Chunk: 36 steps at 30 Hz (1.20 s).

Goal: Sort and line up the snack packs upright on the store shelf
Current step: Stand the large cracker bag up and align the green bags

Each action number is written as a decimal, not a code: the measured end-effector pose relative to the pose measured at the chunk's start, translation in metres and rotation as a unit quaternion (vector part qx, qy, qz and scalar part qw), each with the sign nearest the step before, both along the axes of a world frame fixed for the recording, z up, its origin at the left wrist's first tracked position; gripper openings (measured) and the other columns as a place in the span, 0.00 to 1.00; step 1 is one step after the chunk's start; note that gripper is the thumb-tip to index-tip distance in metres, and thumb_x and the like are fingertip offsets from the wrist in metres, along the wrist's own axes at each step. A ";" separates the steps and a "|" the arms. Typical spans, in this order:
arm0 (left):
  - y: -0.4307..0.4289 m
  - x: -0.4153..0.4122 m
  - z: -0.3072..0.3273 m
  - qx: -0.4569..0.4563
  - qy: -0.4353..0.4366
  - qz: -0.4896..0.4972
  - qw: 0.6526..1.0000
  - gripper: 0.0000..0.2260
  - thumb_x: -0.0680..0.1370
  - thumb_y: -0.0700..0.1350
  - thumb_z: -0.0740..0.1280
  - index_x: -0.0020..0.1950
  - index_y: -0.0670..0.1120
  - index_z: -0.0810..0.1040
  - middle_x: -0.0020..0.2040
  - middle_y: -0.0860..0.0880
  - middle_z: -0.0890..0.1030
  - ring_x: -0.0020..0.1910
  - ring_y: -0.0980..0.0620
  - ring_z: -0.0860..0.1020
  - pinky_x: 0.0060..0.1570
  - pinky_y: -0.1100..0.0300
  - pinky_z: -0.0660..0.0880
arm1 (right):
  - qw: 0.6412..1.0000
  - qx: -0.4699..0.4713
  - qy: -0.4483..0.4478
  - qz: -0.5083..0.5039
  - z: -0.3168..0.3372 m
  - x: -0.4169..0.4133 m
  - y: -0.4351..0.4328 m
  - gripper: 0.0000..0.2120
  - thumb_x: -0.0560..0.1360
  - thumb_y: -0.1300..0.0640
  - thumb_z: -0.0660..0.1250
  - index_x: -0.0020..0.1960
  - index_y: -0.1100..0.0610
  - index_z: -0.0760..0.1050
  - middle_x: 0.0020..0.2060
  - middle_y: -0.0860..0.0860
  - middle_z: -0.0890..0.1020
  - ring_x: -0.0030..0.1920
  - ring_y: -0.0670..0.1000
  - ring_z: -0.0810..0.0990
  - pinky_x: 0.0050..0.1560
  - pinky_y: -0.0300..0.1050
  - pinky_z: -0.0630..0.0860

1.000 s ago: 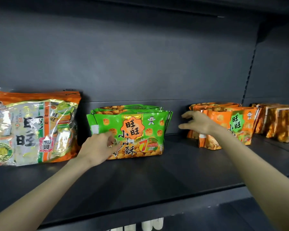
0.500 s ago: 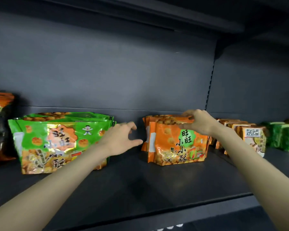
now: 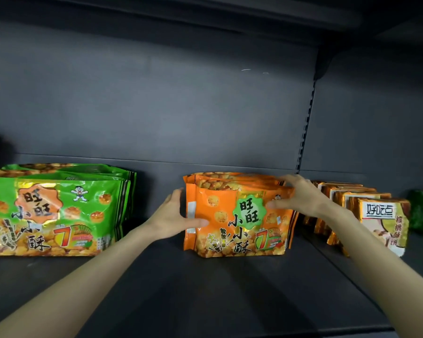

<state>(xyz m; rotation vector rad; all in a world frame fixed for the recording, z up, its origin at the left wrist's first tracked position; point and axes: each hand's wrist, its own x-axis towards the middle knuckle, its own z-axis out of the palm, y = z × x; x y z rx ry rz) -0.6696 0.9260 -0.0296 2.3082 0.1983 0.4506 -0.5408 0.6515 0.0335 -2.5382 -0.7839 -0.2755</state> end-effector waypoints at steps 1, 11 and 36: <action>0.000 0.004 -0.002 -0.015 0.004 -0.004 1.000 0.47 0.63 0.58 0.78 0.74 0.50 0.56 0.72 0.51 0.65 0.70 0.50 0.66 0.67 0.47 0.68 | 1.000 -0.001 0.000 -0.001 -0.002 0.007 -0.001 0.53 0.53 0.28 0.72 0.72 0.50 0.63 0.69 0.53 0.68 0.70 0.58 0.64 0.67 0.62 0.66; 0.000 0.042 -0.009 -0.195 -0.023 -0.073 0.978 0.49 0.61 0.46 0.80 0.74 0.53 0.52 0.57 0.57 0.75 0.50 0.59 0.78 0.37 0.70 0.78 | 0.996 0.013 0.075 0.047 0.002 0.050 -0.007 0.64 0.43 0.25 0.73 0.75 0.47 0.58 0.72 0.49 0.65 0.72 0.56 0.63 0.69 0.59 0.66; 0.035 0.016 -0.017 -0.262 -0.071 -0.024 0.962 0.56 0.44 0.57 0.83 0.70 0.54 0.63 0.57 0.51 0.80 0.53 0.52 0.81 0.47 0.58 0.79 | 0.988 0.046 0.086 0.122 0.001 0.047 0.040 0.45 0.58 0.41 0.77 0.71 0.53 0.67 0.61 0.50 0.78 0.51 0.46 0.76 0.53 0.39 0.71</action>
